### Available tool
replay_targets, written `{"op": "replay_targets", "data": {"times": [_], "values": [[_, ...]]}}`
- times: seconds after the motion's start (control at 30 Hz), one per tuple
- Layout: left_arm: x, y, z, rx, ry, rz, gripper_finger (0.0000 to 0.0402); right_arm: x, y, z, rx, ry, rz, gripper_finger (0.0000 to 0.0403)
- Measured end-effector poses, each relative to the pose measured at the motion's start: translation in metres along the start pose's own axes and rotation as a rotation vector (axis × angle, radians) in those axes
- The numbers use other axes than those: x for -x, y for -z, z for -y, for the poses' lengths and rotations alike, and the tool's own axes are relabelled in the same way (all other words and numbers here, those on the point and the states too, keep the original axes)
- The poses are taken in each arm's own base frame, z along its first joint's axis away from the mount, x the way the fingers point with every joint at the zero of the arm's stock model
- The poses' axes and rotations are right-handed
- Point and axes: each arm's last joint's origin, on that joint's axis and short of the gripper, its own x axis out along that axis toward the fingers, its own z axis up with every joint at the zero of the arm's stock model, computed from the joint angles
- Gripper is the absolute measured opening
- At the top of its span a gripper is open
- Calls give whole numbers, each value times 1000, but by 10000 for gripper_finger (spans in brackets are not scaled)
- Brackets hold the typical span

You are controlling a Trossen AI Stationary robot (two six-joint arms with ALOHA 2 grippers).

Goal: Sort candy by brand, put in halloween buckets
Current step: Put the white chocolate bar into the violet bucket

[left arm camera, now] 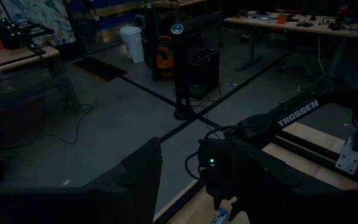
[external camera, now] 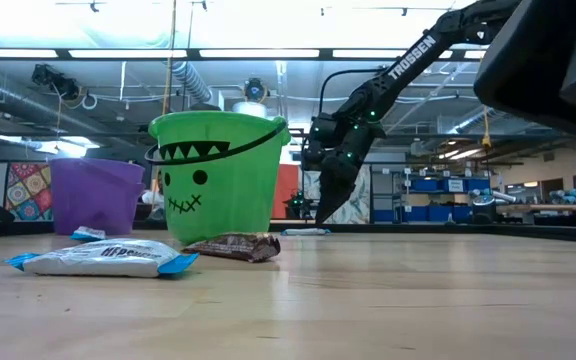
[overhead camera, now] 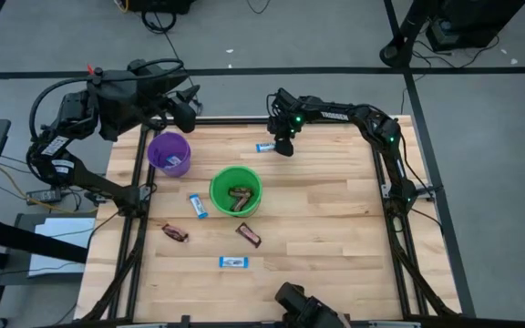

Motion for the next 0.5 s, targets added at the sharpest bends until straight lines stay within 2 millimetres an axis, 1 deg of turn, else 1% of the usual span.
{"op": "replay_targets", "data": {"times": [0.13, 0.23, 0.33, 0.43, 0.5], "values": [[0, 0, 0, 0, 0, 0, 193, 0, 0, 0, -1, 1, 1, 244], [0, 0, 0, 0, 0, 0, 193, -6, 1, 2, -17, -6, 3, 244], [0, 0, 1, 1, 17, -2, 193, -18, 6, 6, -52, -37, -14, 244], [0, 0, 1, 1, 28, -4, 193, -20, 1, 3, -43, -19, -24, 244], [0, 0, 1, 1, 35, -5, 193, -21, -4, 2, -31, -25, -2, 244]]}}
